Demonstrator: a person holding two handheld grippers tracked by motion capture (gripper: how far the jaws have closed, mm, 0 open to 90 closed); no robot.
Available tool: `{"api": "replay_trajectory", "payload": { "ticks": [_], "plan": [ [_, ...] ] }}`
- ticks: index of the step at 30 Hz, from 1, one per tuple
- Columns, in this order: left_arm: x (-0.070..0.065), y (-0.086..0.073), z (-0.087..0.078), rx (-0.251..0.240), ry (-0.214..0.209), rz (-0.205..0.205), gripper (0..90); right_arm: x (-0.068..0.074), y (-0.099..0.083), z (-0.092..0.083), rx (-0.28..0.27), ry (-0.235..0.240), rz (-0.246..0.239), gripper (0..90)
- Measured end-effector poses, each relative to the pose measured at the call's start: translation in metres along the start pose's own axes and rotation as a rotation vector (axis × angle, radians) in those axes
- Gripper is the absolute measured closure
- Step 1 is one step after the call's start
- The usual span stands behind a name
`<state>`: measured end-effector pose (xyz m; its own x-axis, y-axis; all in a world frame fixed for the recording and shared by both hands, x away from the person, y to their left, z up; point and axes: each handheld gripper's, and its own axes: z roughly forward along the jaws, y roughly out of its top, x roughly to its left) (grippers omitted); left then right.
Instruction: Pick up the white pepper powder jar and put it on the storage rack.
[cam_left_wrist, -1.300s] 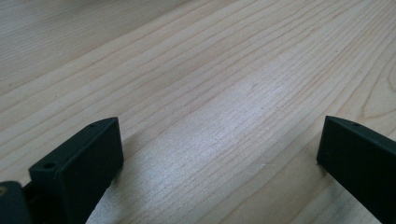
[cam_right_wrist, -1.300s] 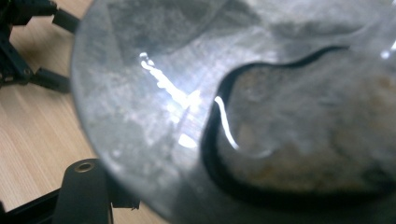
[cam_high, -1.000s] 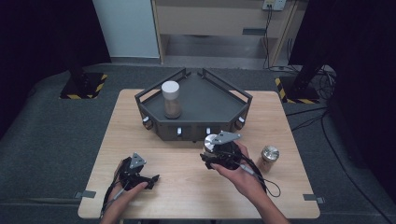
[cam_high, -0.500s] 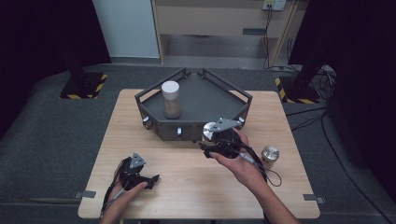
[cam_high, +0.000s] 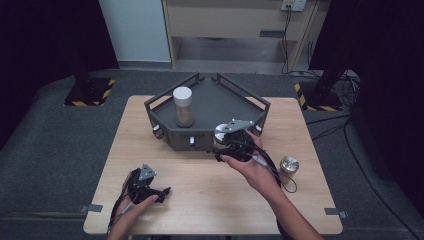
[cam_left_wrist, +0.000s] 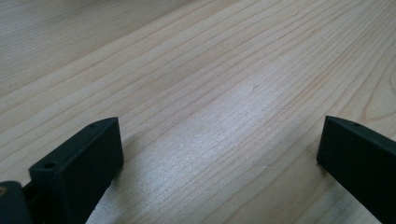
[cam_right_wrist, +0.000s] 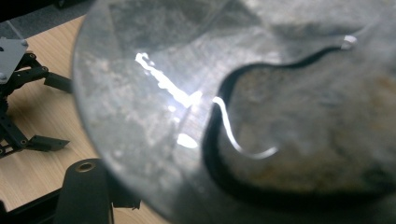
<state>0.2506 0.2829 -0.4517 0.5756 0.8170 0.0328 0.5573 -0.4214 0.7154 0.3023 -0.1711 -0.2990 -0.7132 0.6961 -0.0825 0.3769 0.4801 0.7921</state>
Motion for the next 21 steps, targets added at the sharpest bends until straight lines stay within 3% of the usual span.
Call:
{"api": "replay_trajectory", "payload": {
  "ticks": [21],
  "plan": [
    [0.0, 0.0, 0.0, 0.0, 0.0, 0.001, 0.0, -0.011, 0.018, 0.01, 0.017, -0.019, 0.019, 30.8]
  ]
}}
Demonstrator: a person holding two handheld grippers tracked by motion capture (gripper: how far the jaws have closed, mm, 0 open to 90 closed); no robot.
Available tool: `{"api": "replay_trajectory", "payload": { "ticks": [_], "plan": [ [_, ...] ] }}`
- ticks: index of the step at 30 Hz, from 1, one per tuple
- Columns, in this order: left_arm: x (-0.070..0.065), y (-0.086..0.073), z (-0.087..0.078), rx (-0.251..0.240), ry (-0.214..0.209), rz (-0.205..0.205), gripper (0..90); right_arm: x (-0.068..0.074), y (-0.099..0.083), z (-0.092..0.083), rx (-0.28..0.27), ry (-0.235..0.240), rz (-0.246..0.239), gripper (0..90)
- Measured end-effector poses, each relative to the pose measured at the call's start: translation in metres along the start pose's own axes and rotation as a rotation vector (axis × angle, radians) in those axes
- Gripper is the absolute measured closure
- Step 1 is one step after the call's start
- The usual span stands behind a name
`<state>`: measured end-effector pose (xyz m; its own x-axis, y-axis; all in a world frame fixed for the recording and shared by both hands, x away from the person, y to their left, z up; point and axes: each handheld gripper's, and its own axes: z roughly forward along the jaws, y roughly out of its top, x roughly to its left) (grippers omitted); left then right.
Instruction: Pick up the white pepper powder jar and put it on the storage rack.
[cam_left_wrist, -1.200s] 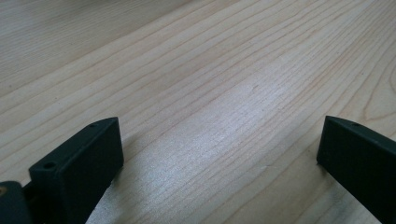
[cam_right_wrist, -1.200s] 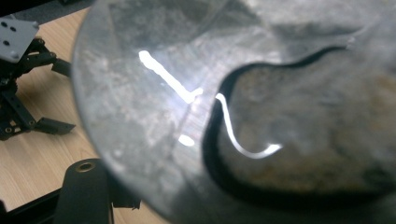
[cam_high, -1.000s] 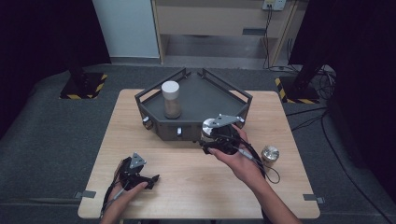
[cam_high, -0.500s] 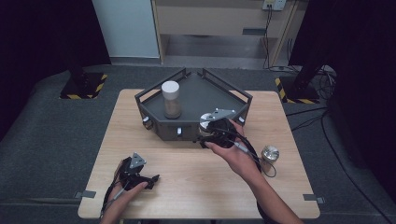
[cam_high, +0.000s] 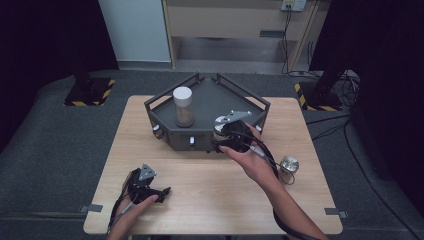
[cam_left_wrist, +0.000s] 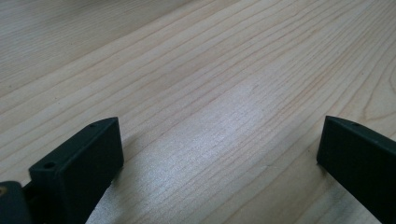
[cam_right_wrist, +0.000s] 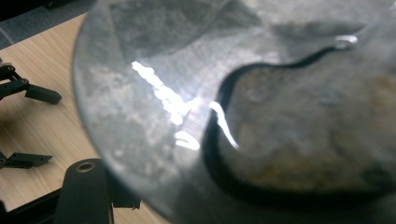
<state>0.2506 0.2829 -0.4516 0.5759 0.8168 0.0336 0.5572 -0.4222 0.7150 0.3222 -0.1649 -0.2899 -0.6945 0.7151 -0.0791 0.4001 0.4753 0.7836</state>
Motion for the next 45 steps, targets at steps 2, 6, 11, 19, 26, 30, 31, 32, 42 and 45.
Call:
{"api": "replay_trajectory", "payload": {
  "ticks": [2, 6, 11, 19, 26, 30, 31, 32, 42, 45],
  "plan": [
    [0.0, 0.0, 0.0, 0.0, 0.0, 0.0, 0.0, -0.001, 0.001, 0.001, -0.002, 0.0, 0.005, 30.8],
    [0.0, 0.0, 0.0, 0.0, 0.0, 0.001, 0.0, -0.003, 0.003, 0.004, 0.002, -0.004, 0.007, 30.8],
    [0.0, 0.0, 0.0, 0.0, 0.0, 0.0, 0.0, -0.006, 0.006, 0.007, 0.004, -0.007, 0.015, 30.8],
    [0.0, 0.0, 0.0, 0.0, -0.001, -0.001, 0.0, -0.008, 0.011, 0.012, 0.001, -0.015, 0.024, 30.8],
    [0.0, 0.0, 0.0, 0.0, 0.0, 0.0, 0.0, -0.011, 0.016, 0.018, 0.0, -0.019, 0.034, 30.9],
    [0.0, 0.0, 0.0, 0.0, 0.0, 0.0, 0.0, -0.012, 0.021, 0.021, 0.007, -0.026, 0.034, 30.9],
    [0.0, 0.0, 0.0, 0.0, -0.001, 0.0, 0.0, -0.012, 0.022, 0.022, 0.006, -0.028, 0.037, 30.9],
    [0.0, 0.0, 0.0, 0.0, -0.001, 0.0, 0.0, -0.013, 0.022, 0.022, 0.007, -0.029, 0.038, 30.8],
    [0.0, 0.0, 0.0, 0.0, 0.0, 0.0, 0.0, -0.018, 0.03, 0.023, 0.007, -0.045, 0.041, 30.8],
    [0.0, 0.0, 0.0, 0.0, 0.0, -0.001, 0.0, -0.019, 0.033, 0.024, 0.006, -0.046, 0.043, 30.8]
  ]
}}
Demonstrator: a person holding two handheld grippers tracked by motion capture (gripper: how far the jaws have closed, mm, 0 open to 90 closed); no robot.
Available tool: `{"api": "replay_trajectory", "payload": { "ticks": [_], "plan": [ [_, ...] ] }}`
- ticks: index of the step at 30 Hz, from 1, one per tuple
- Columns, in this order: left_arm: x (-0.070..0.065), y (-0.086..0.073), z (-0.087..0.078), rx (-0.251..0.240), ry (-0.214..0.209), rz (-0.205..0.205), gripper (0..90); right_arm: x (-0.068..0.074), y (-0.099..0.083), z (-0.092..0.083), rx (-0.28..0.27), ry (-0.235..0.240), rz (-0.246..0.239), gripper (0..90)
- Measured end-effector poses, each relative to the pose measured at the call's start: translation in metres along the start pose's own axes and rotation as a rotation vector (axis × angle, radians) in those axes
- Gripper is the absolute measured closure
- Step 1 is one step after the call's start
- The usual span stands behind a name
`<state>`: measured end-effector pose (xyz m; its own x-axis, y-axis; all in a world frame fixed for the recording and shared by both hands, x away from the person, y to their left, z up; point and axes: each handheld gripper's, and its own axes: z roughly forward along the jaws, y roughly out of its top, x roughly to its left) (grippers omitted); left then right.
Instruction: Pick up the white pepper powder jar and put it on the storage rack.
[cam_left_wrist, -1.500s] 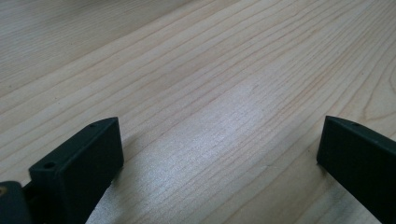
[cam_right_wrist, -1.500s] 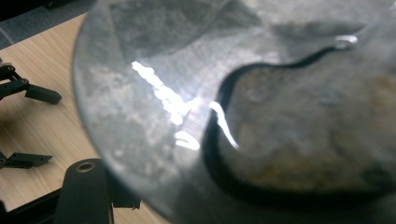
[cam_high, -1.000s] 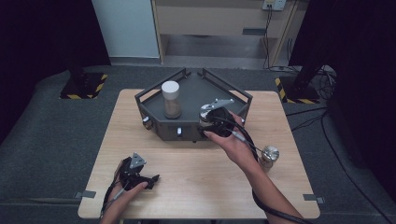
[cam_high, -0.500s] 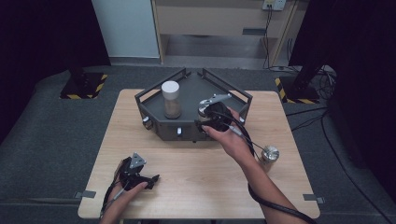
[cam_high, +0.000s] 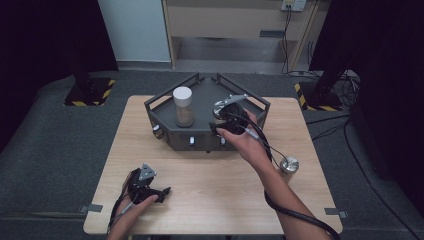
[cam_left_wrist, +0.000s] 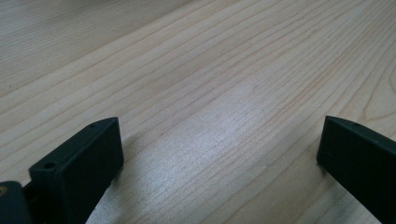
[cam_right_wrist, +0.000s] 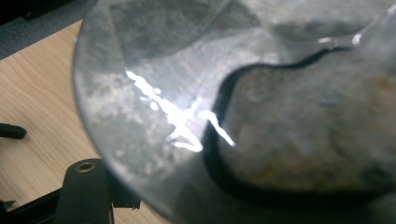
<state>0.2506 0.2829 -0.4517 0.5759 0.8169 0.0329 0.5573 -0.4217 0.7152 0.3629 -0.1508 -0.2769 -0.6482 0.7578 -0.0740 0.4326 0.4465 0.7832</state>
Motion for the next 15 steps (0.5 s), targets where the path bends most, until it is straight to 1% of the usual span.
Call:
{"api": "replay_trajectory", "payload": {
  "ticks": [13, 15],
  "plan": [
    [0.0, 0.0, 0.0, 0.0, 0.0, 0.0, 0.0, -0.005, 0.012, 0.007, -0.006, -0.012, 0.001, 30.8],
    [0.0, 0.0, 0.0, 0.0, 0.0, 0.0, 0.0, -0.005, 0.014, 0.008, -0.007, -0.012, 0.008, 30.9]
  ]
}}
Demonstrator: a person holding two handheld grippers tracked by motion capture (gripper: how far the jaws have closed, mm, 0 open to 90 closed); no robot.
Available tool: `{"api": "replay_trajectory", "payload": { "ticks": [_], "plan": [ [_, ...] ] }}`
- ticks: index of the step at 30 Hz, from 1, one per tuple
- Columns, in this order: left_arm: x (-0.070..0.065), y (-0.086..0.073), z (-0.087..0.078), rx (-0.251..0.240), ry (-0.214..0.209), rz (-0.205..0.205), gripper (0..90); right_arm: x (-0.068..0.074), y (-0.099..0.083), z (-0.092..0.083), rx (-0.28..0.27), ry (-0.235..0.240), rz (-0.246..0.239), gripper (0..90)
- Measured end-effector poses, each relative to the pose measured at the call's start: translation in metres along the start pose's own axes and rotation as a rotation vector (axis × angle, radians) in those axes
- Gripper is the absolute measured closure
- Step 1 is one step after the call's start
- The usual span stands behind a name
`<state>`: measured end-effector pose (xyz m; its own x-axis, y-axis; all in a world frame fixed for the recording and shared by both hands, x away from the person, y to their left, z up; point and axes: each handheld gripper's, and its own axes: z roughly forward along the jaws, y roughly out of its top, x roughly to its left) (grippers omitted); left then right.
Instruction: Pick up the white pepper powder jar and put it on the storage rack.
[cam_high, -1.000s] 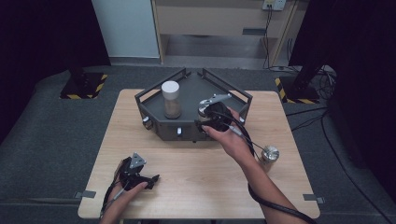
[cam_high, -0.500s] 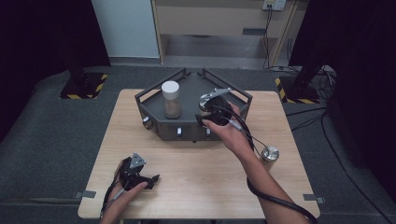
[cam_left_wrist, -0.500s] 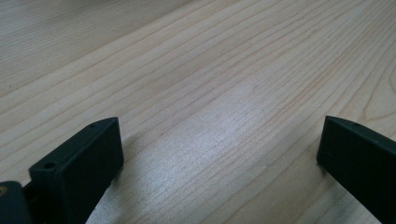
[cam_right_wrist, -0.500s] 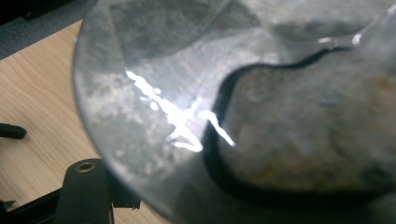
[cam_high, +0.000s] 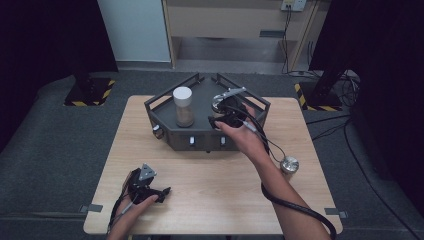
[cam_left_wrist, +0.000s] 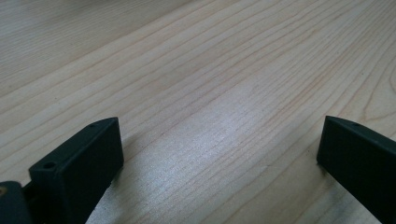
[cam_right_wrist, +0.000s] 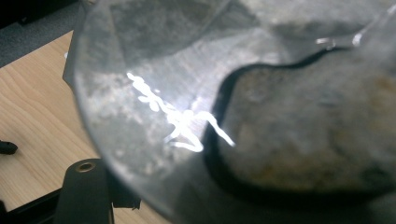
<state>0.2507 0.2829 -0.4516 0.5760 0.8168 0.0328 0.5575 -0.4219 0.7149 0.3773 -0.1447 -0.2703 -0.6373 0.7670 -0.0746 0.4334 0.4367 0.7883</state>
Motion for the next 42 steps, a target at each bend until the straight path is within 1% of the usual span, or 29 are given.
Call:
{"api": "replay_trajectory", "payload": {
  "ticks": [7, 16, 18, 21, 35, 42],
  "plan": [
    [0.0, 0.0, 0.0, 0.0, 0.0, 0.0, 0.0, -0.003, 0.005, 0.006, 0.006, -0.005, -0.009, 30.8],
    [0.0, 0.0, 0.0, 0.0, 0.0, 0.0, 0.0, -0.007, 0.01, 0.011, 0.008, -0.014, 0.002, 30.9],
    [0.0, 0.0, 0.0, 0.0, 0.0, 0.0, 0.0, -0.007, 0.011, 0.011, 0.009, -0.014, 0.001, 30.8],
    [0.0, 0.0, 0.0, 0.001, 0.0, 0.0, 0.0, -0.009, 0.012, 0.013, 0.005, -0.006, 0.013, 30.8],
    [0.0, 0.0, 0.0, 0.0, 0.001, 0.001, 0.0, -0.01, 0.02, 0.029, 0.021, -0.018, 0.024, 30.9],
    [0.0, 0.0, 0.0, 0.0, 0.001, 0.001, 0.0, -0.009, 0.024, 0.036, 0.014, -0.013, 0.034, 30.8]
  ]
}}
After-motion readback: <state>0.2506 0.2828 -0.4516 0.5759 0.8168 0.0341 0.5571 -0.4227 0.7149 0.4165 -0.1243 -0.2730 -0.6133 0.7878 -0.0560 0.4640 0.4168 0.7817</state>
